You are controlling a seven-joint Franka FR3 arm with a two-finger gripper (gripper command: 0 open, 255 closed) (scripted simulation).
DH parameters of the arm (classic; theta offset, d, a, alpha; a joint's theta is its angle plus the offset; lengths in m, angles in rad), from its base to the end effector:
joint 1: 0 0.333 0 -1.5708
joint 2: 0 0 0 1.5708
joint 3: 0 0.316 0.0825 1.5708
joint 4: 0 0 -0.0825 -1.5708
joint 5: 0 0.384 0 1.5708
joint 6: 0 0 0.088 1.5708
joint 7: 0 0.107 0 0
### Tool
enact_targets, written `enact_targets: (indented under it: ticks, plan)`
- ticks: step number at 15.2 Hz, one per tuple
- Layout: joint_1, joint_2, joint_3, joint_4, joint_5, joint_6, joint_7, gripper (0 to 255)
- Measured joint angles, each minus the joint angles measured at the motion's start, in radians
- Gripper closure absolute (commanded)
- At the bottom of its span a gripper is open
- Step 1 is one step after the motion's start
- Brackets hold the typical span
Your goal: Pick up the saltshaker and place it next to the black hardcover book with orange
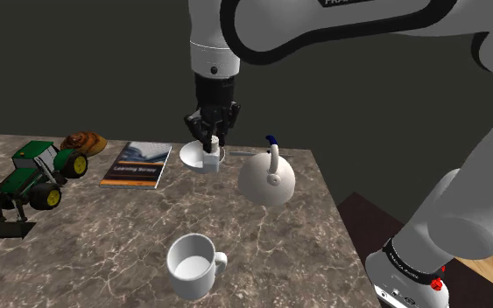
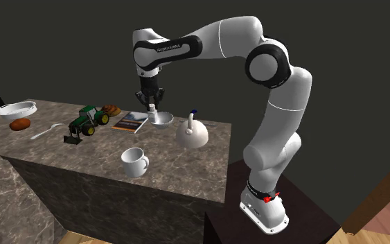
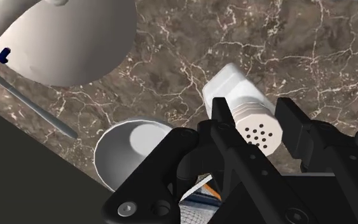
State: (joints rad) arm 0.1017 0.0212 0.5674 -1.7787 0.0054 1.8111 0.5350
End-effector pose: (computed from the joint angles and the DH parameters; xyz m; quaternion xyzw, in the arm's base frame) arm 0.4486 0.3523 0.5362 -0.9977 -0.0663 -0.0013 0.0110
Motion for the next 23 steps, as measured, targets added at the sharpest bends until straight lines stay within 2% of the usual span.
enact_targets:
  ticks: [3,8,10,11,12,14,23]
  plan:
    - [0.034,0.149,0.015,0.161,-0.083,-0.036,0.058,255]
    - [0.147,0.412,0.005,0.501,-0.219,-0.147,0.125,255]
    - [0.231,0.565,-0.017,0.743,-0.283,-0.24,0.131,255]
    - [0.292,0.661,-0.035,0.908,-0.316,-0.304,0.124,255]
    - [0.315,0.705,-0.045,0.976,-0.329,-0.328,0.119,255]
    - [0.32,0.726,-0.049,0.986,-0.335,-0.319,0.119,255]
    - [0.258,0.672,-0.038,0.759,-0.32,-0.156,0.139,255]
